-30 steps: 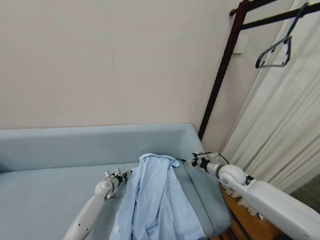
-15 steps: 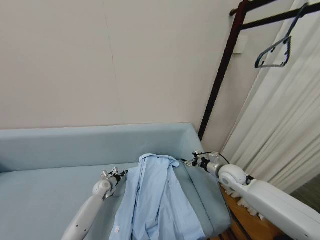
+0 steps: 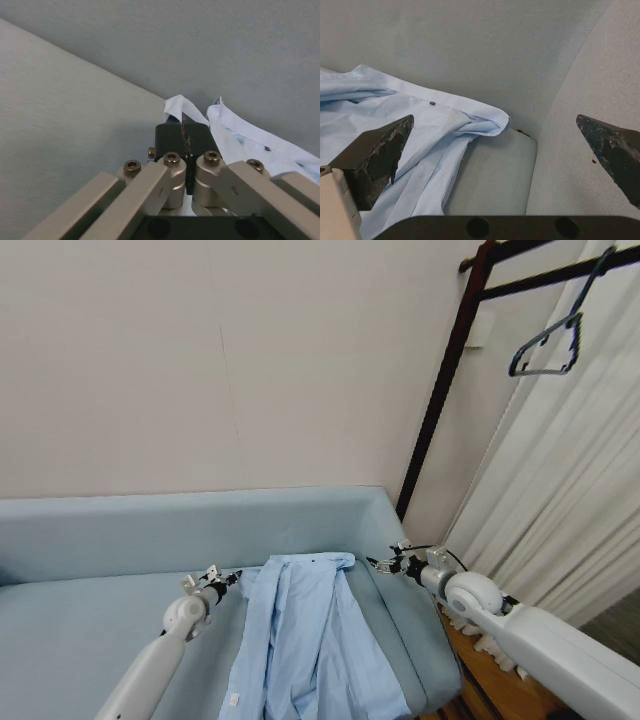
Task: Pick up the clothes from the sofa and hang them on the clothes hanger.
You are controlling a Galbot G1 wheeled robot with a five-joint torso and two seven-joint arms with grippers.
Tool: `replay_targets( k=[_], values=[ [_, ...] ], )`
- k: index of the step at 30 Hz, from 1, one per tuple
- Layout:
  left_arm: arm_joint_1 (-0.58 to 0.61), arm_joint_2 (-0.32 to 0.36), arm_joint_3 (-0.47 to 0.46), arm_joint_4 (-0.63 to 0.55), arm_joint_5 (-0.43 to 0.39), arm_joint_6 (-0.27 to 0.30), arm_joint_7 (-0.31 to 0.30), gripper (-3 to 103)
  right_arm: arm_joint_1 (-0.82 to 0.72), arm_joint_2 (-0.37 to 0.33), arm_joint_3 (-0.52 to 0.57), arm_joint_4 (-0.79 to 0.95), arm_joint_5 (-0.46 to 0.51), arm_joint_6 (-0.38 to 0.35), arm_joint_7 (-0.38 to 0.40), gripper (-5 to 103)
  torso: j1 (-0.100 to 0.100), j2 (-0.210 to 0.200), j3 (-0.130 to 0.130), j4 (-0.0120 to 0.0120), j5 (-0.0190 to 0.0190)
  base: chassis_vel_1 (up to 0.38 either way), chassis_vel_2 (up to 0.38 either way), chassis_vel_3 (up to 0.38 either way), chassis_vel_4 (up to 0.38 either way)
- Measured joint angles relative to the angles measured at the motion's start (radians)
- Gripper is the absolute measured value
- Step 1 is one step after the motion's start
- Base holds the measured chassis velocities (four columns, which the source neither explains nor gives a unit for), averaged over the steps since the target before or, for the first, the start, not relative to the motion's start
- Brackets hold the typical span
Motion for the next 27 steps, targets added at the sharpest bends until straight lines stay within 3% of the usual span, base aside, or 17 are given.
replay_targets(
  k=[7, 14, 16, 17, 19, 20, 21, 23, 25, 27],
  values=[
    [0.01, 0.04, -0.004, 0.036, 0.072, 0.0, 0.064, 0, -0.007, 0.0, 0.003, 0.003, 0.002, 0.002, -0.008, 100, 0.0, 0.0, 0.0, 0.0, 0.0001, 0.0, 0.0, 0.0, 0.0],
    [-0.011, -0.006, 0.032, 0.13, 0.243, -0.008, 0.097, 0, -0.025, 0.013, 0.006, 0.019, 0.009, -0.005, -0.002, 100, 0.0, 0.0, 0.0, -0.0004, 0.0001, 0.0, 0.0, 0.0, 0.0],
    [0.004, -0.015, 0.037, 0.131, 0.311, -0.028, 0.122, 11, -0.028, 0.015, 0.014, 0.032, 0.023, -0.012, 0.01, 100, 0.0, 0.0, 0.0, -0.0004, 0.0, 0.0, 0.0, 0.0, 0.0],
    [0.004, -0.015, 0.037, 0.131, 0.311, -0.028, 0.122, 11, -0.028, 0.015, 0.014, 0.032, 0.023, -0.012, 0.01, 100, 0.0, 0.0, 0.0, -0.0004, 0.0, 0.0, 0.0, 0.0, 0.0],
    [0.033, -0.011, 0.038, 0.126, 0.428, -0.067, 0.173, 22, -0.029, 0.022, 0.03, 0.057, 0.055, -0.022, 0.049, 100, 0.0, 0.0, 0.0, -0.0004, 0.0001, 0.0, 0.0, 0.0, 0.0],
    [0.05, -0.004, 0.034, 0.117, 0.487, -0.083, 0.196, 22, -0.03, 0.026, 0.038, 0.069, 0.071, -0.029, 0.073, 100, 0.0, 0.0, 0.0, -0.0002, 0.0001, 0.0, 0.0, 0.0, 0.0],
    [0.05, -0.004, 0.034, 0.117, 0.487, -0.083, 0.196, 22, -0.03, 0.026, 0.038, 0.069, 0.071, -0.029, 0.073, 100, 0.0, 0.0, 0.0, -0.0002, 0.0001, 0.0, 0.0, 0.0, 0.0],
    [0.09, 0.014, 0.016, 0.089, 0.588, -0.11, 0.244, 33, -0.03, 0.034, 0.058, 0.102, 0.105, -0.045, 0.131, 100, 0.0, 0.0, 0.0, 0.0001, 0.0, 0.0, 0.0, 0.0, 0.0],
    [0.135, 0.03, -0.011, 0.044, 0.633, -0.121, 0.26, 44, -0.029, 0.037, 0.074, 0.132, 0.122, -0.058, 0.175, 100, 0.0, 0.0, 0.0, 0.0, 0.0002, 0.0, 0.0, 0.0, 0.0],
    [0.164, 0.038, -0.033, 0.017, 0.643, -0.126, 0.261, 44, -0.024, 0.038, 0.081, 0.149, 0.132, -0.064, 0.214, 100, 0.0, 0.0, 0.0, 0.0, 0.0, 0.0, 0.0, 0.0, 0.0]
  ],
)
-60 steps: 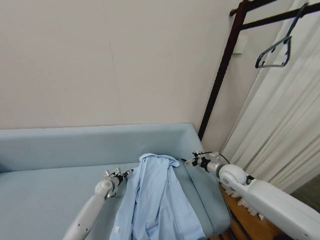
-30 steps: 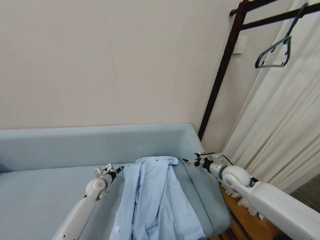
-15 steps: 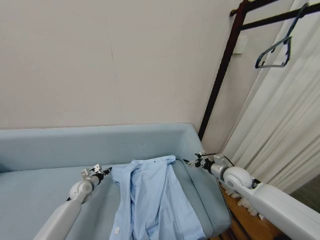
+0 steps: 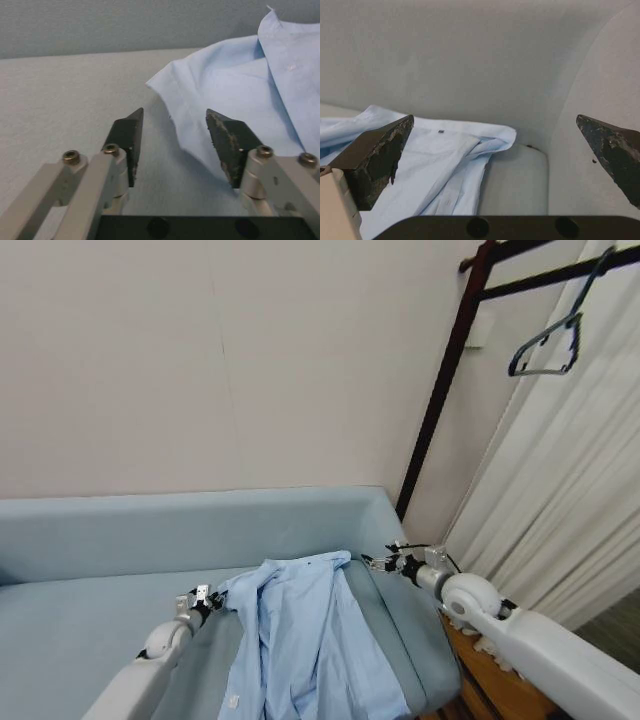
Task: Pick up the clothes from the sofa and hang them on the clothes hanger.
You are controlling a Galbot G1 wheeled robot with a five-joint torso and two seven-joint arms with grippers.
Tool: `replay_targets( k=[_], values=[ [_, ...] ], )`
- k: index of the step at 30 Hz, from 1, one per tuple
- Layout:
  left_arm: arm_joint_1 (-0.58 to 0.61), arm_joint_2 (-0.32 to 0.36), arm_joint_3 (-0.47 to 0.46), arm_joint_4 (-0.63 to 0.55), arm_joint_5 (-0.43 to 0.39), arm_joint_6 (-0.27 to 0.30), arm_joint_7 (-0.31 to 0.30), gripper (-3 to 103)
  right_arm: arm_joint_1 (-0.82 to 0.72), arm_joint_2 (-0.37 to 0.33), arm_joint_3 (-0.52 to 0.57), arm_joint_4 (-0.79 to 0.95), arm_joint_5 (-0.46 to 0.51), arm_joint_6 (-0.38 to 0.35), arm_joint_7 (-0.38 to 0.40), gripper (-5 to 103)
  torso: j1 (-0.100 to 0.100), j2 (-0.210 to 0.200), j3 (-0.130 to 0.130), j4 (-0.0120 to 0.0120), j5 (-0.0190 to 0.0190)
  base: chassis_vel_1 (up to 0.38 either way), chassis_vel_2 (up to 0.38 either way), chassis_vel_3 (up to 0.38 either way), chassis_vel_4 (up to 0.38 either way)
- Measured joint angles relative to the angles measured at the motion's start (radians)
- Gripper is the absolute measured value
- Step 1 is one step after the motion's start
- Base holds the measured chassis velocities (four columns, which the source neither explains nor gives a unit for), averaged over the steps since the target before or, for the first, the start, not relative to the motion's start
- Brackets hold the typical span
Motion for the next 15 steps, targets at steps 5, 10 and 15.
replay_targets(
  k=[5, 10, 15],
  values=[
    [0.102, 0.03, -0.09, -0.088, 0.015, -0.041, 0.015, 66, 0.049, 0.017, 0.016, 0.082, 0.085, -0.042, 0.221, 100, 0.0, 0.0, 0.0, 0.0, 0.0, 0.0, 0.0, 0.0, 0.0],
    [0.199, 0.047, -0.222, -0.226, -0.013, -0.053, 0.02, 83, 0.112, 0.038, 0.02, 0.153, 0.132, -0.05, 0.337, 100, 0.0, 0.0, 0.0, 0.0002, 0.0, 0.0, 0.0, 0.0, 0.0],
    [0.267, 0.065, -0.324, -0.41, -0.066, -0.041, -0.009, 97, 0.205, 0.05, 0.008, 0.216, 0.202, -0.051, 0.458, 100, 0.0, 0.0, 0.0, -0.0003, 0.0004, 0.0, 0.0, 0.0, 0.0]
  ],
)
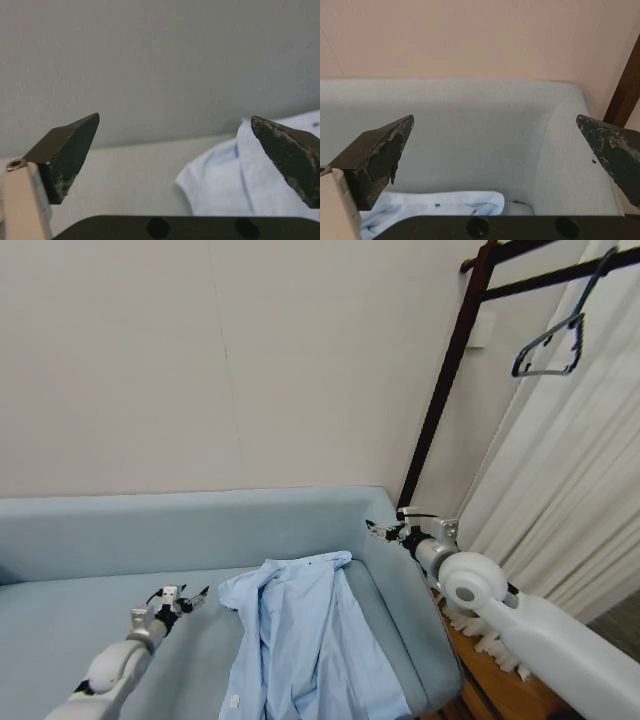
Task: Pick up the clothes from the sofa and hang them on the clothes hanger.
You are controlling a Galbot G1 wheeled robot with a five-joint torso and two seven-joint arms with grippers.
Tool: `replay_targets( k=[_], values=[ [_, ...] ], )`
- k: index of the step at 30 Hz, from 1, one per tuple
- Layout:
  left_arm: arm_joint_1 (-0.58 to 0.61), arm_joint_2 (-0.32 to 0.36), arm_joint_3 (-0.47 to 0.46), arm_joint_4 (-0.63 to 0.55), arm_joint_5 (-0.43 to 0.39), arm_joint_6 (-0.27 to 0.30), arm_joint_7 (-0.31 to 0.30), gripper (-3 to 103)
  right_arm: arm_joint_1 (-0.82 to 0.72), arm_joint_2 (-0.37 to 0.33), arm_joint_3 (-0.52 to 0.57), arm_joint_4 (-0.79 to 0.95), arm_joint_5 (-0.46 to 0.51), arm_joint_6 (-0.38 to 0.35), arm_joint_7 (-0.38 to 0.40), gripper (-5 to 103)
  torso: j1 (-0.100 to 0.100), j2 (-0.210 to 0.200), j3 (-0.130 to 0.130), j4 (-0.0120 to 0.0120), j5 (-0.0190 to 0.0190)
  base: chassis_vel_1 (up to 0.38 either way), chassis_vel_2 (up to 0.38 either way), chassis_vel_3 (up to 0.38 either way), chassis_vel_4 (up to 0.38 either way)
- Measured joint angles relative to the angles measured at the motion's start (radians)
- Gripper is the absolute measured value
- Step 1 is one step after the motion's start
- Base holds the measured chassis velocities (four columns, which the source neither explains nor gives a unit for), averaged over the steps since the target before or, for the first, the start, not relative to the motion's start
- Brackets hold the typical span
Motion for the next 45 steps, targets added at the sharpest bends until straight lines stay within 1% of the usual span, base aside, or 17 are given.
replay_targets(
  k=[2, 3, 6, 8, 9, 13, 15, 19, 26, 31, 34, 35, 39, 40, 43, 44, 45],
  values=[
    [0.02, 0.009, -0.033, -0.097, -0.029, 0.016, -0.03, 100, 0.084, 0.0, -0.019, 0.02, 0.065, -0.009, 0.077, 100, 0.0, 0.0, 0.0, 0.0001, 0.0001, 0.0, 0.0, 0.0, 0.0],
    [0.02, 0.009, -0.033, -0.097, -0.029, 0.016, -0.03, 100, 0.084, 0.0, -0.019, 0.02, 0.065, -0.009, 0.077, 100, 0.0, 0.0, 0.0, 0.0001, 0.0001, 0.0, 0.0, 0.0, 0.0],
    [0.026, 0.021, -0.054, -0.187, -0.055, 0.041, -0.076, 100, 0.254, -0.003, -0.062, 0.028, 0.151, -0.02, 0.167, 100, 0.0, 0.0, 0.0, 0.0001, -0.0003, 0.0, 0.0, 0.0, 0.0],
    [0.018, 0.038, -0.061, -0.279, -0.072, 0.079, -0.135, 100, 0.395, -0.014, -0.093, 0.015, 0.218, -0.031, 0.208, 100, 0.0, 0.0, 0.0, 0.0004, -0.0004, 0.0, 0.0, 0.0, 0.0],
    [0.018, 0.038, -0.061, -0.279, -0.072, 0.079, -0.135, 100, 0.395, -0.014, -0.093, 0.015, 0.218, -0.031, 0.208, 100, 0.0, 0.0, 0.0, 0.0004, -0.0004, 0.0, 0.0, 0.0, 0.0],
    [0.005, 0.058, -0.073, -0.423, -0.078, 0.136, -0.205, 100, 0.589, -0.051, -0.123, -0.033, 0.267, -0.06, 0.204, 100, 0.0, 0.0, 0.0, 0.0001, 0.0001, 0.0, 0.0, 0.0, 0.0],
    [0.004, 0.06, -0.076, -0.44, -0.08, 0.145, -0.211, 100, 0.61, -0.059, -0.12, -0.035, 0.279, -0.064, 0.199, 100, 0.0, 0.0, 0.0, 0.0001, 0.0001, 0.0, 0.0, 0.0, 0.0],
    [0.007, 0.069, -0.095, -0.515, -0.084, 0.201, -0.262, 100, 0.688, -0.125, -0.089, 0.013, 0.344, -0.082, 0.165, 100, 0.0, 0.0, 0.0, -0.0001, -0.0001, 0.0, 0.0, 0.0, 0.0],
    [0.012, 0.069, -0.094, -0.535, -0.072, 0.227, -0.295, 100, 0.749, -0.154, -0.086, 0.056, 0.363, -0.106, 0.216, 100, 0.0, 0.0, 0.0, 0.0002, 0.0, 0.0, 0.0, 0.0, 0.0],
    [0.001, 0.065, -0.066, -0.53, -0.06, 0.229, -0.299, 100, 0.887, -0.141, -0.137, -0.013, 0.413, -0.14, 0.253, 100, 0.0, 0.0, 0.0, 0.0, -0.0001, 0.0, 0.0, 0.0, 0.0],
    [0.0, 0.054, -0.053, -0.531, -0.056, 0.229, -0.298, 100, 1.038, -0.116, -0.24, -0.101, 0.428, -0.158, 0.278, 100, 0.0, 0.0, 0.0, 0.0004, -0.0001, 0.0, 0.0, 0.0, 0.0],
    [0.0, 0.054, -0.053, -0.531, -0.056, 0.229, -0.298, 100, 1.038, -0.116, -0.24, -0.101, 0.428, -0.158, 0.278, 100, 0.0, 0.0, 0.0, 0.0004, -0.0001, 0.0, 0.0, 0.0, 0.0],
    [0.003, 0.034, -0.041, -0.533, -0.039, 0.229, -0.286, 100, 1.269, -0.072, -0.415, -0.215, 0.448, -0.168, 0.322, 100, 0.0, 0.0, 0.0, 0.0002, 0.0, 0.0, 0.0, 0.0, 0.0],
    [0.003, 0.034, -0.041, -0.533, -0.039, 0.229, -0.286, 100, 1.269, -0.072, -0.415, -0.215, 0.448, -0.168, 0.322, 100, 0.0, 0.0, 0.0, 0.0002, 0.0, 0.0, 0.0, 0.0, 0.0],
    [0.005, 0.01, -0.023, -0.533, -0.02, 0.226, -0.276, 100, 1.437, -0.034, -0.566, -0.321, 0.483, -0.167, 0.385, 100, 0.0, 0.0, 0.0, 0.0002, -0.0009, 0.0, 0.0, 0.0, 0.0],
    [0.005, 0.01, -0.023, -0.533, -0.02, 0.226, -0.276, 100, 1.437, -0.034, -0.566, -0.321, 0.483, -0.167, 0.385, 100, 0.0, 0.0, 0.0, 0.0002, -0.0009, 0.0, 0.0, 0.0, 0.0],
    [0.005, 0.005, -0.02, -0.533, -0.019, 0.226, -0.276, 100, 1.469, -0.029, -0.607, -0.35, 0.5, -0.166, 0.411, 100, 0.0, 0.0, 0.0, 0.0005, -0.0009, 0.0, 0.0, 0.0, 0.0]
  ],
)
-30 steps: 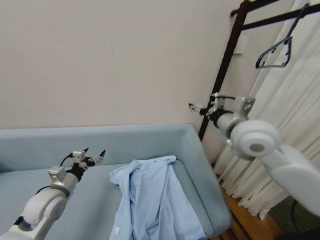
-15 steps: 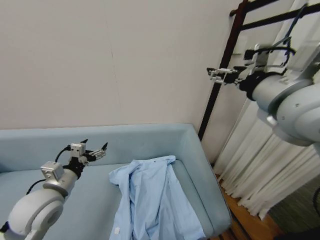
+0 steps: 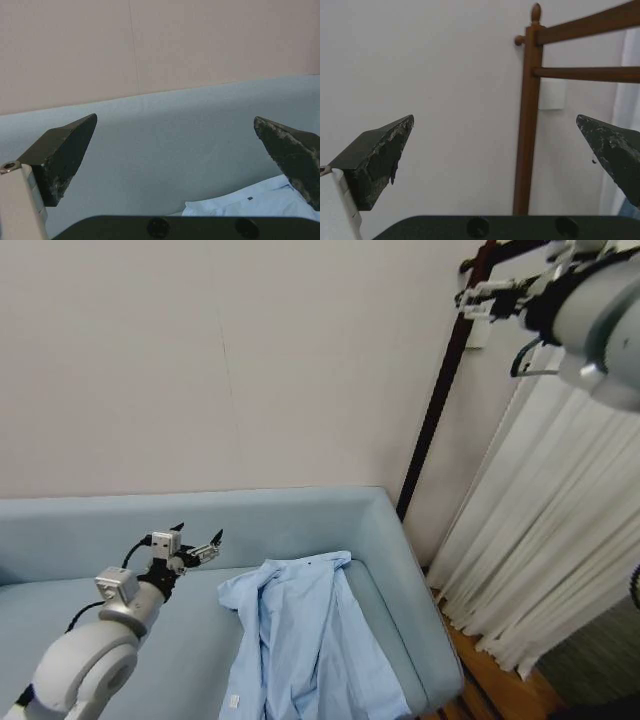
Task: Pick up the clothes from the sofa and hang them on the clothes hanger.
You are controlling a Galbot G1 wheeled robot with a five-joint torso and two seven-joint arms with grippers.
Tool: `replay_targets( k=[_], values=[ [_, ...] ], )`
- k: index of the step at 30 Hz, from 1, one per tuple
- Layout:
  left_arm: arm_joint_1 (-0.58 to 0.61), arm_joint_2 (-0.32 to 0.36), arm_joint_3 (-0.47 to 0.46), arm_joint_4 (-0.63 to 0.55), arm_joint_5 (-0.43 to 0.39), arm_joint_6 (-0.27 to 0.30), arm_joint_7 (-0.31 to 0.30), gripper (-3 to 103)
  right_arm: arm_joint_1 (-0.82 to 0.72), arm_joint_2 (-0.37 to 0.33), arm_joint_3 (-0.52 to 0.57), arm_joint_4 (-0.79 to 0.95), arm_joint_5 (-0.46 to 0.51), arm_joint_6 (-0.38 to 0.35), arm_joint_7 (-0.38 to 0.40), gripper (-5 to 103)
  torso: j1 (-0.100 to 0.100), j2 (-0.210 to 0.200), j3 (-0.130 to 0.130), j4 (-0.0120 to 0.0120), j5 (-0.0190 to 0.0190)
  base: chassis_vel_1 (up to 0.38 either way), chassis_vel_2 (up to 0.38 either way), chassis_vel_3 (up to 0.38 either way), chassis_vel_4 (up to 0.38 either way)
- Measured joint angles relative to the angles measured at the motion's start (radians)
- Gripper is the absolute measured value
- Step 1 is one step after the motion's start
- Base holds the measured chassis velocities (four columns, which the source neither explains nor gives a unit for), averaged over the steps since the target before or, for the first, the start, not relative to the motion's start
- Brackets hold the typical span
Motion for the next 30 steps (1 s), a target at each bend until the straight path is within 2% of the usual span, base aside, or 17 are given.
replay_targets(
  k=[3, 9, 17, 29, 30],
  values=[
    [-0.007, -0.006, 0.004, 0.004, 0.001, 0.0, -0.003, 100, 0.05, -0.019, -0.102, -0.067, 0.051, 0.017, 0.074, 100, 0.0, 0.0, 0.0, 0.0, 0.0008, 0.0, 0.0, 0.0, 0.0],
    [-0.021, 0.004, 0.004, 0.008, -0.006, 0.0, -0.003, 100, 0.102, -0.057, -0.206, -0.136, 0.067, 0.037, 0.134, 100, 0.0, 0.0, 0.0, -0.0009, 0.0014, 0.0, 0.0, 0.0, 0.0],
    [-0.034, 0.005, 0.028, 0.007, -0.008, 0.0, 0.001, 100, 0.113, -0.02, -0.226, -0.189, 0.062, 0.055, 0.163, 100, 0.0, 0.0, 0.0, 0.0001, 0.0006, 0.0, 0.0, 0.0, 0.0],
    [-0.07, 0.015, 0.054, 0.01, -0.025, -0.002, 0.0, 100, 0.095, 0.002, -0.251, -0.278, 0.084, 0.094, 0.204, 100, 0.0, 0.0, 0.0, -0.0005, 0.0009, 0.0, 0.0, 0.0, 0.0],
    [-0.07, 0.013, 0.057, 0.01, -0.026, -0.003, 0.0, 100, 0.09, 0.003, -0.25, -0.278, 0.086, 0.101, 0.207, 102, 0.0, 0.0, 0.0, -0.0003, 0.0008, 0.0, 0.0, 0.0, 0.0]
  ],
)
